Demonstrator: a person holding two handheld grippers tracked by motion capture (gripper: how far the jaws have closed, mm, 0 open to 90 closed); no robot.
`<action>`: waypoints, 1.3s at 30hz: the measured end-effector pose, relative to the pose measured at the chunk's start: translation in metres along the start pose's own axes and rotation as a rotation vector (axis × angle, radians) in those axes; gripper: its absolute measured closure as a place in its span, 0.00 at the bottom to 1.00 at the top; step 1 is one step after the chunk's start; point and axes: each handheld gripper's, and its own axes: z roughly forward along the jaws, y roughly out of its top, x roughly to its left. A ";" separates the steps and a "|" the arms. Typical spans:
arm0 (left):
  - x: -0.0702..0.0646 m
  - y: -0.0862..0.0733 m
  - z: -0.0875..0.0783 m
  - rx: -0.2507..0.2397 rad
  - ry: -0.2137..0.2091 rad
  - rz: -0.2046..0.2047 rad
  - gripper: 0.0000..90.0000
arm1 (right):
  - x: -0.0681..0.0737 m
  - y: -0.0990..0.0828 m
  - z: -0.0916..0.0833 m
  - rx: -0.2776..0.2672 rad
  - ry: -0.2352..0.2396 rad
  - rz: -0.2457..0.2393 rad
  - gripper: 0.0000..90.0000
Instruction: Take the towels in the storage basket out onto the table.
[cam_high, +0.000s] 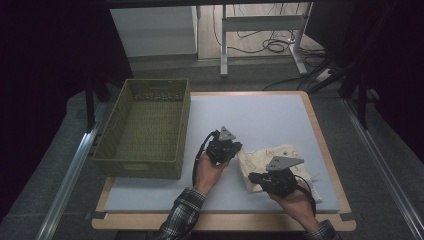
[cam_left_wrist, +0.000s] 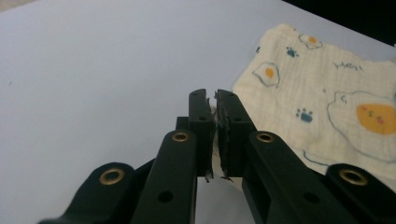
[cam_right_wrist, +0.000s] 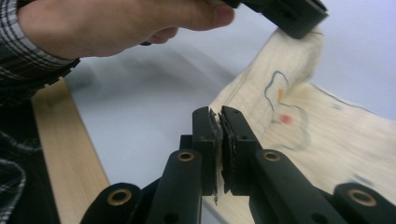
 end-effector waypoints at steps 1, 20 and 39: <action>-0.002 0.003 0.003 0.002 -0.002 0.006 0.95 | -0.002 -0.001 -0.003 -0.002 -0.007 0.004 0.94; -0.037 0.047 0.068 0.006 -0.075 0.096 0.94 | -0.052 -0.041 -0.054 -0.033 -0.144 0.123 0.94; -0.060 0.074 0.113 0.030 -0.107 0.151 0.94 | -0.079 -0.062 -0.075 -0.018 -0.216 0.183 0.94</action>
